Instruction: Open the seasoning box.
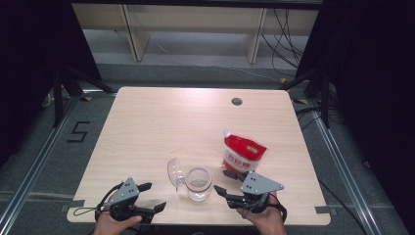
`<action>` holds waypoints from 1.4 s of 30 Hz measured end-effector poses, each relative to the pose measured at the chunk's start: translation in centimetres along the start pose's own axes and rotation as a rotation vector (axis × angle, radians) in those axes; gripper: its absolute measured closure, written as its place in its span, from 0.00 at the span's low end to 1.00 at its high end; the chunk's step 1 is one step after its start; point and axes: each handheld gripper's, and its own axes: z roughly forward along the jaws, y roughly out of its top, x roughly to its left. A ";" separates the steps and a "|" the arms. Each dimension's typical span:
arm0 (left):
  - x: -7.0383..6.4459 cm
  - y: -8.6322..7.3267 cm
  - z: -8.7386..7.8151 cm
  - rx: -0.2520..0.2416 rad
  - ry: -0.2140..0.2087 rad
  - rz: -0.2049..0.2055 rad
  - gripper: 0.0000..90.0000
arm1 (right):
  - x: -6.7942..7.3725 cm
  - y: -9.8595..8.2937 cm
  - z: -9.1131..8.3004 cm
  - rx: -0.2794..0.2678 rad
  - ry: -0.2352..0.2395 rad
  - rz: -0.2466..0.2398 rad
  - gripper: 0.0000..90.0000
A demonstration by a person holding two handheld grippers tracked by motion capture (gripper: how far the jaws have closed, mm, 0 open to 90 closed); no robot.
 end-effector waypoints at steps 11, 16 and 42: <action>0.1 0.3 -0.3 -0.009 -0.007 0.009 0.17 | -0.9 -1.6 -2.4 0.023 -0.061 0.018 0.45; 0.2 0.4 -0.5 -0.019 -0.007 0.024 0.17 | -1.4 -2.4 -3.9 0.020 -0.102 0.030 0.43; -0.1 0.7 -0.3 -0.028 -0.012 0.004 0.17 | -4.4 -5.5 -6.7 0.053 -0.273 0.148 0.32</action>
